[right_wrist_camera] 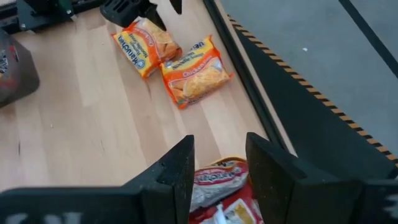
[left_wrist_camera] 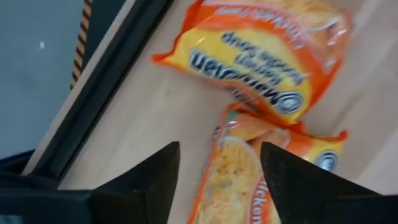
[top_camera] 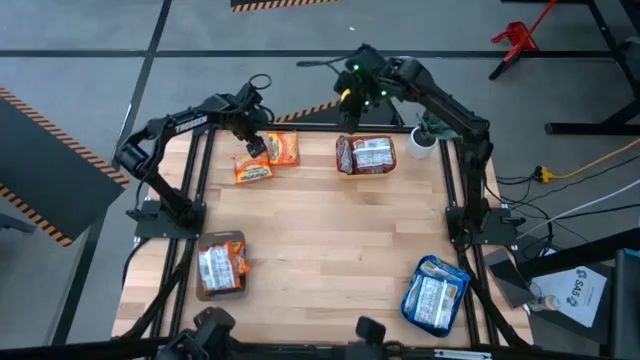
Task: Sort Maruchan noodles
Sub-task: Put the orange noodle pack into the black bin
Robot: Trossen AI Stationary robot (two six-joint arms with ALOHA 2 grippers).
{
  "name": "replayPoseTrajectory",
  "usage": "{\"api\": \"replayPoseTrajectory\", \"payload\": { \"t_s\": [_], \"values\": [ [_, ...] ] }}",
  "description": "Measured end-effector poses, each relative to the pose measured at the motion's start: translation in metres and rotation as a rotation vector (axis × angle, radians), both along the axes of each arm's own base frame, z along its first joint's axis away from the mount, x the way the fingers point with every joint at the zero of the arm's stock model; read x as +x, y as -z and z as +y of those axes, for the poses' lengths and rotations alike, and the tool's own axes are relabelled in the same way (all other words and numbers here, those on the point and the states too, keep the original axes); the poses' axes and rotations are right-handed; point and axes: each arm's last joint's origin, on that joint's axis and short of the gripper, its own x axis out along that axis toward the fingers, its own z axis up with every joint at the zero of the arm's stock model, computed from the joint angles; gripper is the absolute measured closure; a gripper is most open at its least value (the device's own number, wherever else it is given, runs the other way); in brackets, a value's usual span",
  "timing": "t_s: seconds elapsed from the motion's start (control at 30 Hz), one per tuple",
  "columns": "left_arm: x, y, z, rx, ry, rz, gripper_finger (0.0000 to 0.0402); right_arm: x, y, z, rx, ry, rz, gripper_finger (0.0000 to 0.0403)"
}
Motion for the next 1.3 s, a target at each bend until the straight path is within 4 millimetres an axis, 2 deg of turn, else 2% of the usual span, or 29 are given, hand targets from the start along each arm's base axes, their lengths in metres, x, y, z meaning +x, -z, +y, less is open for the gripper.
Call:
{"api": "replayPoseTrajectory", "payload": {
  "t_s": [0.17,0.37,0.5,0.63,0.73,0.8,0.97,1.1,1.3],
  "values": [
    [-0.002,0.017,0.007,-0.069,-0.052,0.042,0.0147,-0.012,-0.001,-0.018,0.018,0.004,-0.021,0.0272],
    [-0.007,0.042,0.016,-0.162,-0.074,0.098,0.0143,-0.020,0.000,-0.028,0.028,0.003,-0.024,0.0272],
    [-0.008,0.058,0.021,-0.270,-0.054,0.047,0.0144,-0.021,0.001,-0.028,0.031,-0.008,-0.014,0.0272],
    [-0.008,0.070,0.017,-0.459,-0.064,-0.044,0.0145,-0.022,0.002,-0.027,0.039,-0.019,0.003,0.0272],
    [-0.007,0.070,0.007,-0.609,-0.061,-0.114,0.0145,-0.023,0.002,-0.027,0.044,-0.019,0.009,0.0272],
    [-0.004,0.068,0.002,-0.630,-0.054,-0.099,0.0147,-0.023,0.002,-0.027,0.045,-0.019,0.010,0.0272],
    [0.006,0.069,-0.009,-0.589,-0.031,0.051,0.0176,-0.022,0.002,-0.026,0.065,-0.037,-0.005,0.0272],
    [0.020,0.069,-0.017,-0.565,0.024,0.046,0.0200,-0.022,0.002,-0.024,0.124,-0.043,-0.025,0.0272],
    [0.038,0.069,-0.025,-0.539,0.094,-0.028,0.0189,-0.022,0.003,-0.018,0.184,-0.080,-0.024,0.0272]
  ]
}}
